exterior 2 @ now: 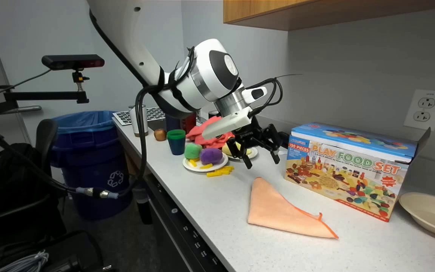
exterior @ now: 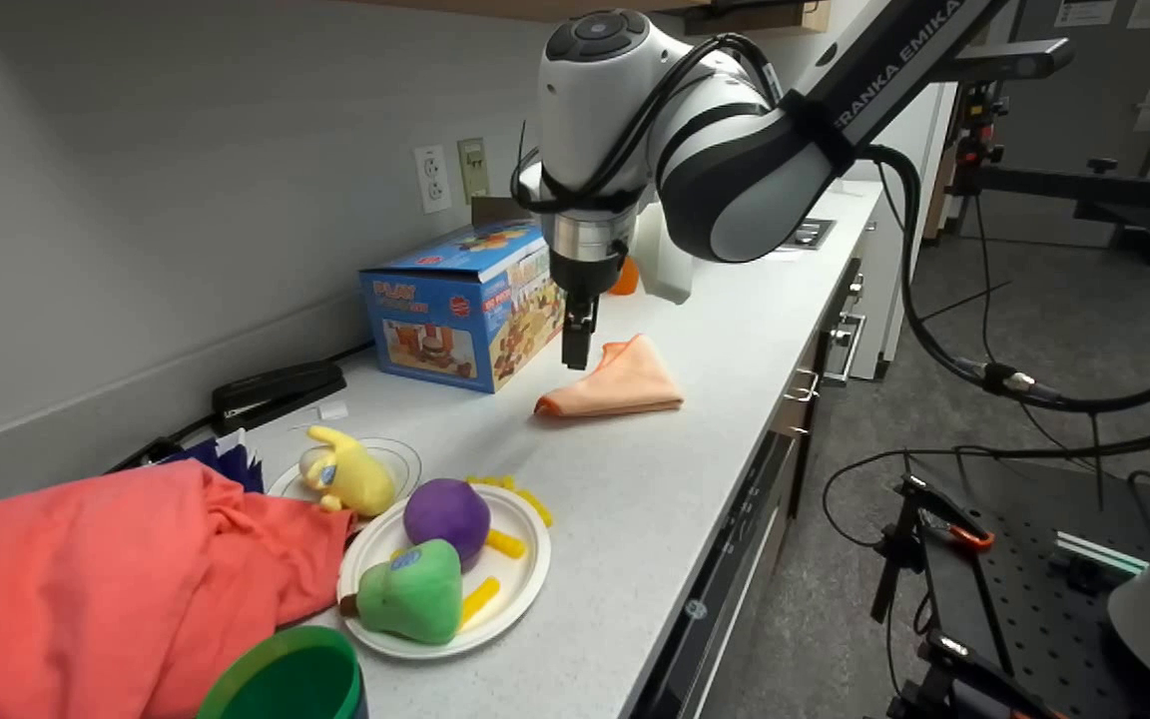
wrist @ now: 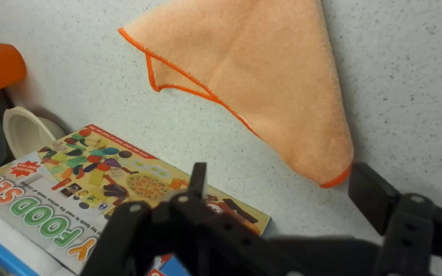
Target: Fold the cloth on the counter
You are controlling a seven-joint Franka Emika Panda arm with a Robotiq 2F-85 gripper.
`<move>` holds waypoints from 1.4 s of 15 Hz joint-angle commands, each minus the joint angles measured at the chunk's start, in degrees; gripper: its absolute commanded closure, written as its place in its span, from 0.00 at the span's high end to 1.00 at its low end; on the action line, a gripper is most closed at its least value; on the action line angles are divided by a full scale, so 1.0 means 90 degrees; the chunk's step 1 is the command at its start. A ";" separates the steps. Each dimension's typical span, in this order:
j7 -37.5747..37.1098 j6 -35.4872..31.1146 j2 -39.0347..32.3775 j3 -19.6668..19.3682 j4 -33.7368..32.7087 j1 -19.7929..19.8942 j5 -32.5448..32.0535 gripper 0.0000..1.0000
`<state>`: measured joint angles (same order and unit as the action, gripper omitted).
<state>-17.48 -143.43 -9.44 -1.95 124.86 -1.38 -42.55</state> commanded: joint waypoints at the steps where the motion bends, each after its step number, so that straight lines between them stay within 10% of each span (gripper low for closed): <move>1: -0.0605 -0.0101 0.0127 -0.0069 0.0020 -0.0073 -0.0037 1.00; 14: -0.0698 -0.0059 0.0067 -0.0480 0.0078 0.0262 0.0032 1.00; 21: 0.0061 -0.0222 -0.0567 -0.0739 -0.0373 0.0730 0.1299 1.00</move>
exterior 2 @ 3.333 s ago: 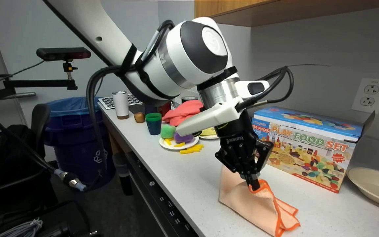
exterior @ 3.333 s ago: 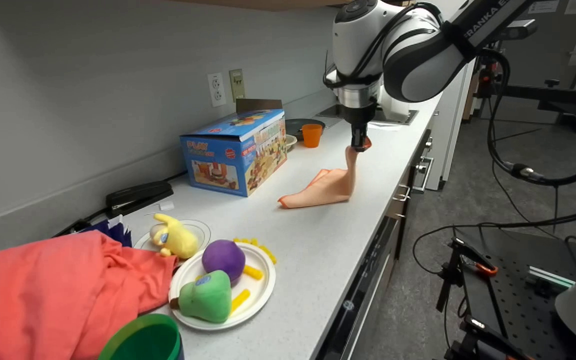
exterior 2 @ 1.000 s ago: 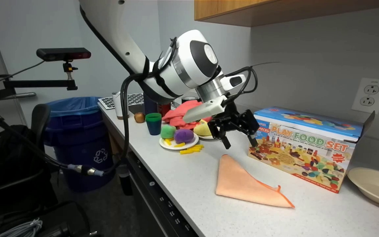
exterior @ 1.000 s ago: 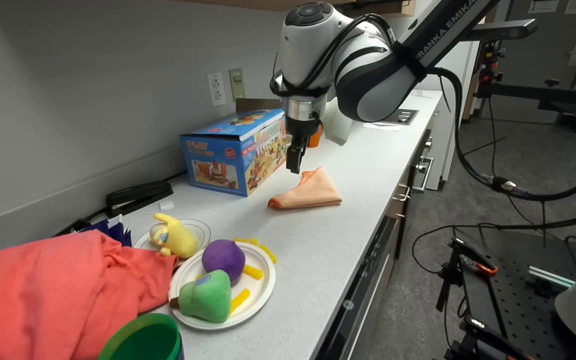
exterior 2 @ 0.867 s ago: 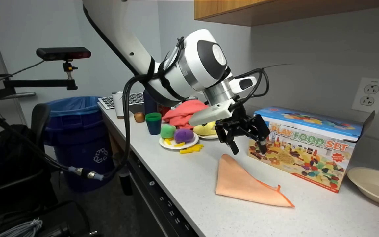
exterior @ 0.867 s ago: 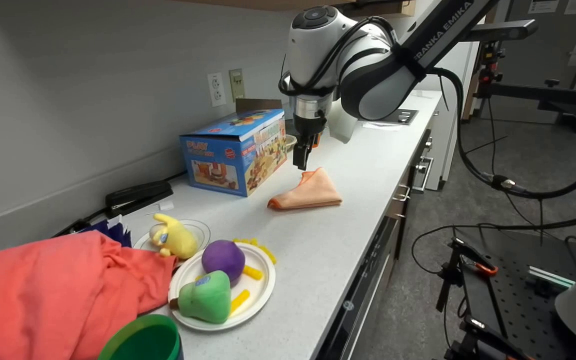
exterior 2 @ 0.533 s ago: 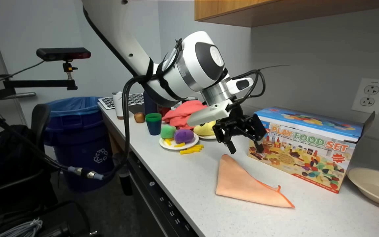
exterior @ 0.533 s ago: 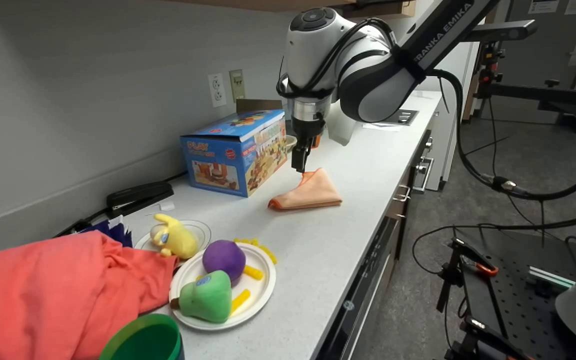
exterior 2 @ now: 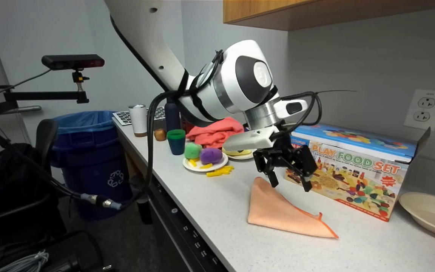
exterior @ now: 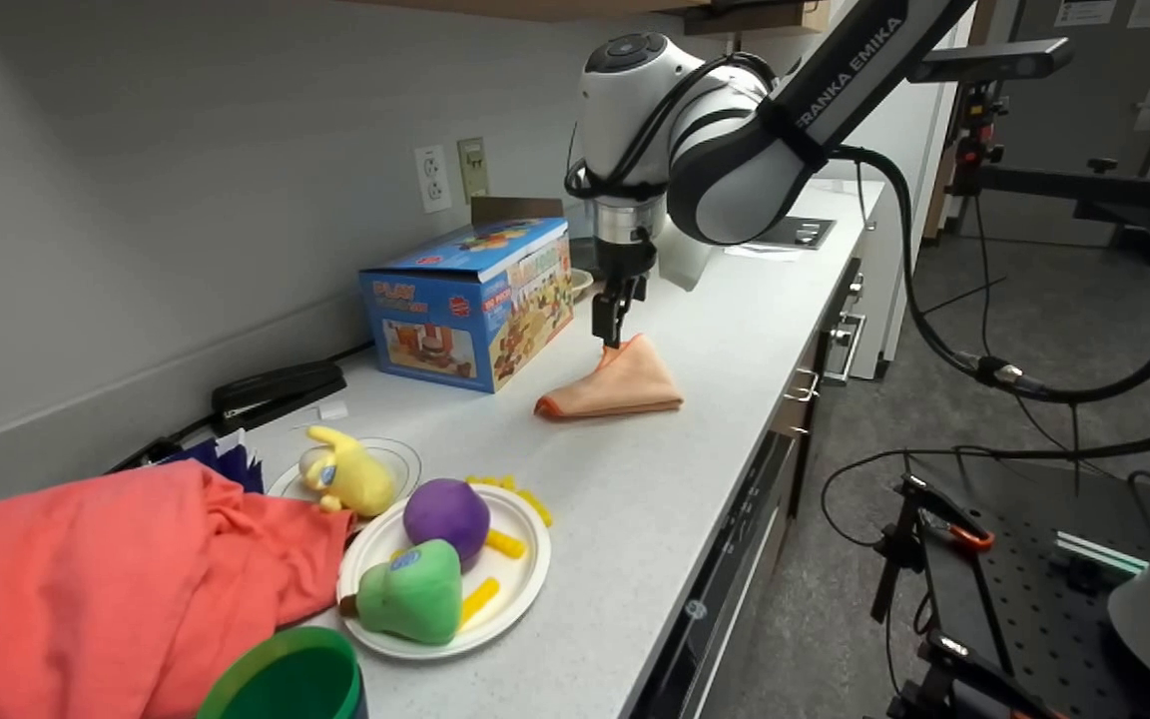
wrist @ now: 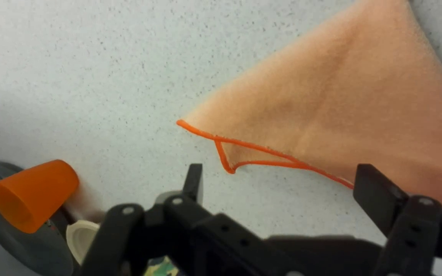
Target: Fold the cloth on the counter
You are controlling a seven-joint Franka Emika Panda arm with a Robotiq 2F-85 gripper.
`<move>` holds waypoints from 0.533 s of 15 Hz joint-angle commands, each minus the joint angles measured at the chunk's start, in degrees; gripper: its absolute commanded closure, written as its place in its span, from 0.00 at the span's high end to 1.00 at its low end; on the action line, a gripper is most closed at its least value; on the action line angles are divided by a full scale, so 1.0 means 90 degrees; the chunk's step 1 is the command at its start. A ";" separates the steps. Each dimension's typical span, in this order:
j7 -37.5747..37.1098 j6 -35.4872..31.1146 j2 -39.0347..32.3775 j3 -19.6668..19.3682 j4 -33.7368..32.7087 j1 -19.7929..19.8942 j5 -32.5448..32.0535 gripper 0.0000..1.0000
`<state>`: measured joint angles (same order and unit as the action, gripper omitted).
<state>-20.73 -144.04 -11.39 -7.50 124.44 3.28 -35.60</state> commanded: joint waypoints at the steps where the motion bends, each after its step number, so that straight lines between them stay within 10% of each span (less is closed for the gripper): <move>1: 0.0462 -0.0193 -0.0439 -0.0195 -0.0400 0.0267 0.0655 1.00; 8: -0.0100 -0.0650 -0.1086 -0.0812 -0.0865 0.0216 0.0683 1.00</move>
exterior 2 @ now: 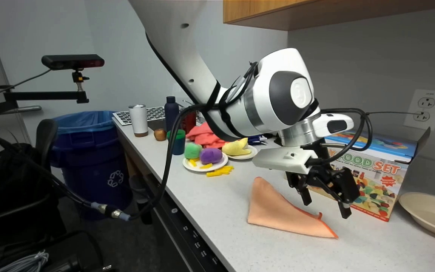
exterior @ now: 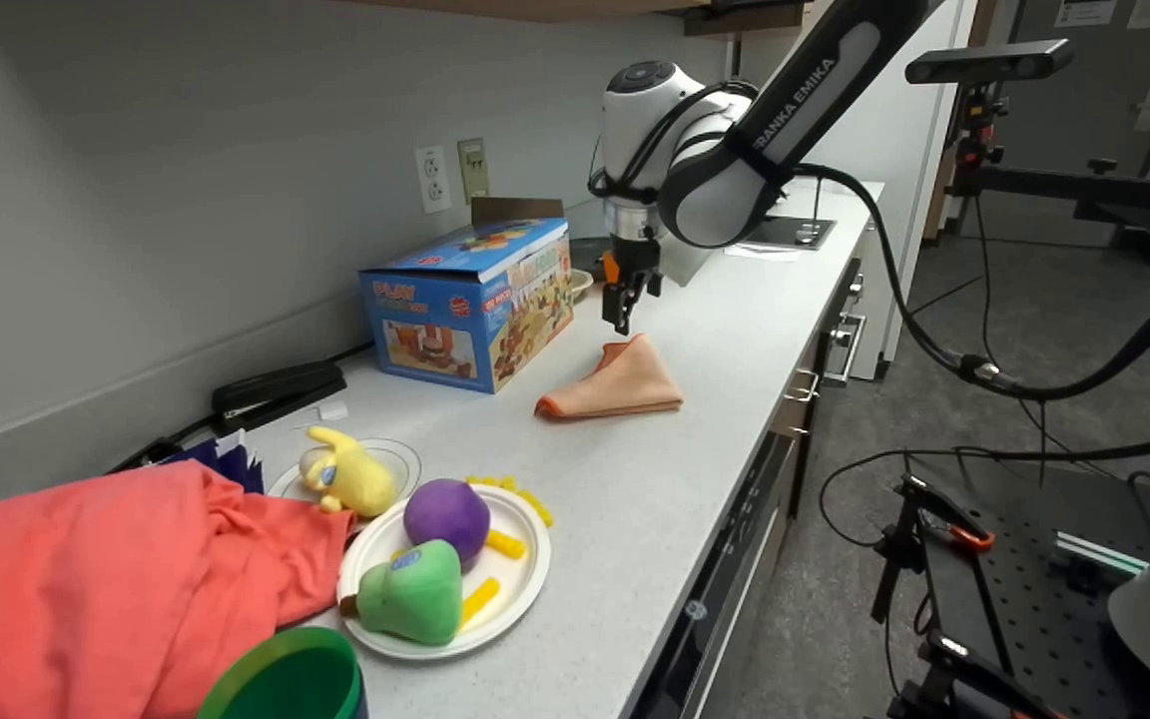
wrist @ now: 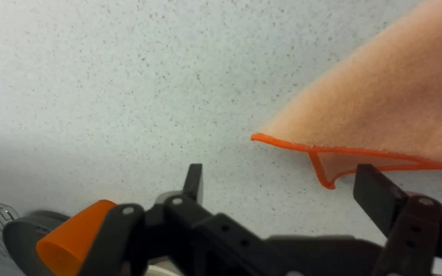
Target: Fold the cloth on the counter
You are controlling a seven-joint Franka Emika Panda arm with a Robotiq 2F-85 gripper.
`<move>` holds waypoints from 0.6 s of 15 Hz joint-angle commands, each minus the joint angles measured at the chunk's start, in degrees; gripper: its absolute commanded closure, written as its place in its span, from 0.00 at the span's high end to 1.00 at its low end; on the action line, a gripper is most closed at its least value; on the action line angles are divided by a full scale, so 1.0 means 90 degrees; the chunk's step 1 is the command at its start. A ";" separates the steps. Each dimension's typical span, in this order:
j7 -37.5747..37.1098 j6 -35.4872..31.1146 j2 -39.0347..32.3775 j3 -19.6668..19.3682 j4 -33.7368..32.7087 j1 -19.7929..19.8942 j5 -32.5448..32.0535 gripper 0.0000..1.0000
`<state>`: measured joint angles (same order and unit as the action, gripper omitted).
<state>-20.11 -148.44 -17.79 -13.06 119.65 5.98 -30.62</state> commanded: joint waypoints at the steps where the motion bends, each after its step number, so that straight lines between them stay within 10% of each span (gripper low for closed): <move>1: -0.0164 -0.0171 -0.0441 -0.0216 -0.0367 -0.0077 0.0212 1.00; 9: 0.0134 -0.0121 -0.0456 -0.0242 -0.0276 -0.0043 0.0461 1.00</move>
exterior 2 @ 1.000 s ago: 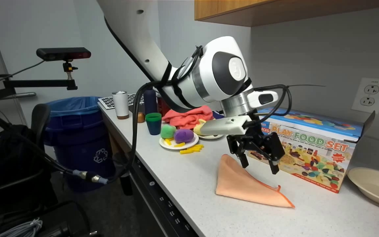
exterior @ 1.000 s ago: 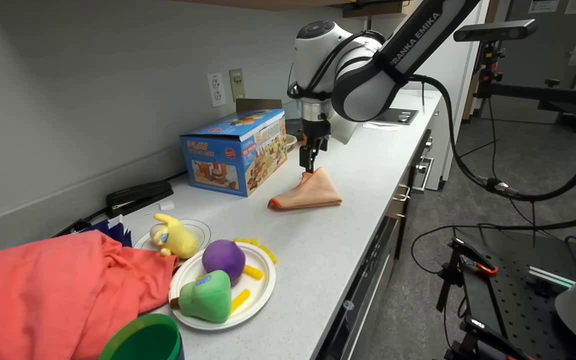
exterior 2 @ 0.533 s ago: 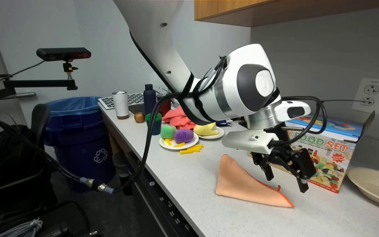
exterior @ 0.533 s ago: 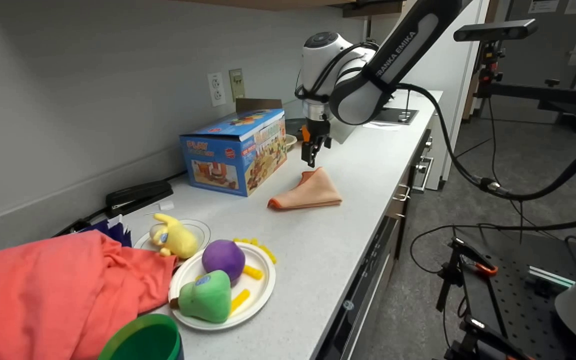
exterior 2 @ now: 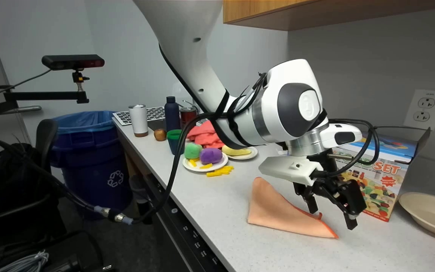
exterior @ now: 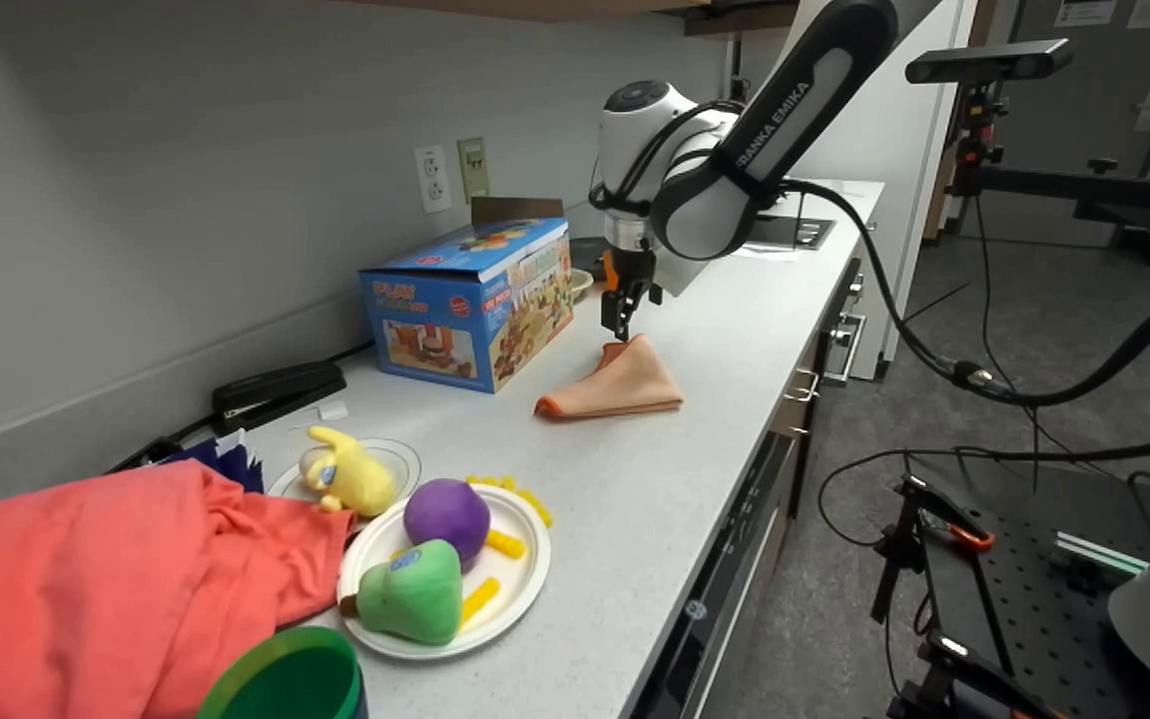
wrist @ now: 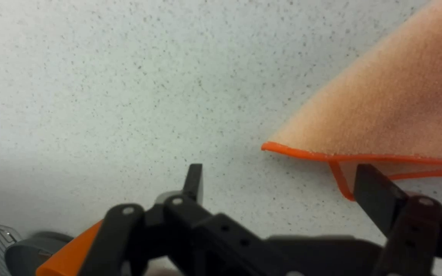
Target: Fold the cloth on the counter
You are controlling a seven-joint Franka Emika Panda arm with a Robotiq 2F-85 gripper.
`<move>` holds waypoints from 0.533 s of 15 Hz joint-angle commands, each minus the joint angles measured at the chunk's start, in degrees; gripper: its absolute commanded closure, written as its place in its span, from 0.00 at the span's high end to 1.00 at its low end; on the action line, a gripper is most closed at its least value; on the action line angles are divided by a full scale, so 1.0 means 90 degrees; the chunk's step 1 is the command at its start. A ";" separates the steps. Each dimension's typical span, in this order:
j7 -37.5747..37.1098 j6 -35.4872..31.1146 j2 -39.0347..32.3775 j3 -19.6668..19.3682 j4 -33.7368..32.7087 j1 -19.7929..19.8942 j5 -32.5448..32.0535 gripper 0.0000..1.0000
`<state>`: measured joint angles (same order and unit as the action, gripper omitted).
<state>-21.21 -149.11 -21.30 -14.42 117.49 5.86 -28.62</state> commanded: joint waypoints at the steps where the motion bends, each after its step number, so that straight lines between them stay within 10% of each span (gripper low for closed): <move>1: 0.0337 -0.0056 -0.0110 -0.0085 -0.0058 0.0017 0.0284 1.00; 5: 0.0721 -0.0073 -0.0252 -0.0002 -0.0103 0.0177 0.0643 0.98; 8: 0.1164 -0.0079 -0.0353 0.0105 -0.0142 0.0277 0.1081 0.70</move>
<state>-15.53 -149.11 -23.06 -14.68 117.46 6.94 -23.06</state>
